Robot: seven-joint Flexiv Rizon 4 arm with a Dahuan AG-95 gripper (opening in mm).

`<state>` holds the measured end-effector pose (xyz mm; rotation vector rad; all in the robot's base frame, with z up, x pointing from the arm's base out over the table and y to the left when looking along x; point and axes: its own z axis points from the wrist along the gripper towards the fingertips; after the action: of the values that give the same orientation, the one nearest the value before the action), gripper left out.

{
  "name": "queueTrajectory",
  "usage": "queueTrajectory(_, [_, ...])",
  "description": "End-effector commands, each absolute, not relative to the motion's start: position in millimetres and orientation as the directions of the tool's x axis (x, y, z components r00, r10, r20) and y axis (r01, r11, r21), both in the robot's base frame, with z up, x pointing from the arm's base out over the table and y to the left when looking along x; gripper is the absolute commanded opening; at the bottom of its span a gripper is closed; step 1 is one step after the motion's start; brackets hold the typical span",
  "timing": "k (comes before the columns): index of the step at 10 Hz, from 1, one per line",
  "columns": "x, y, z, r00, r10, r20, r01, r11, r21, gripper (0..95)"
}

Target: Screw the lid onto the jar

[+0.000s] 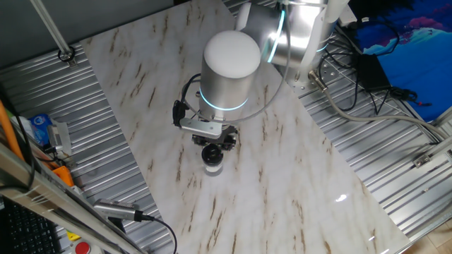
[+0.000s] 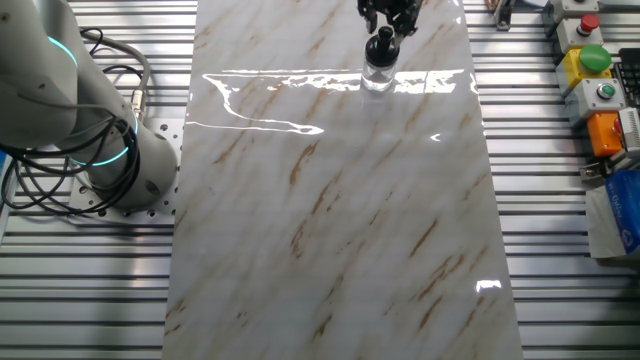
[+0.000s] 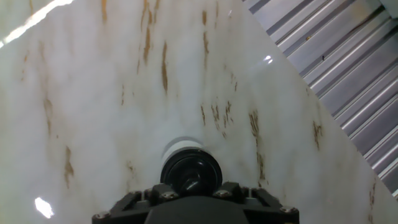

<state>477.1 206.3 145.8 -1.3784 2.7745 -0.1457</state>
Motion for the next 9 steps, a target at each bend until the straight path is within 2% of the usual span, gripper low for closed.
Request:
queueTrajectory(1, [479, 207, 147, -0.593, -0.805, -0.003, -0.801, 0.59, -0.097, 95.0])
queueTrajectory(4, [486, 208, 141, -0.565, -0.824, -0.039, -0.82, 0.566, -0.081, 95.0])
queueTrajectory(6, [495, 198, 128, -0.523, -0.845, -0.107, -0.848, 0.529, -0.034, 95.0])
queueTrajectory(9, [499, 202, 113, -0.528, -0.84, -0.123, -0.845, 0.535, -0.021, 95.0])
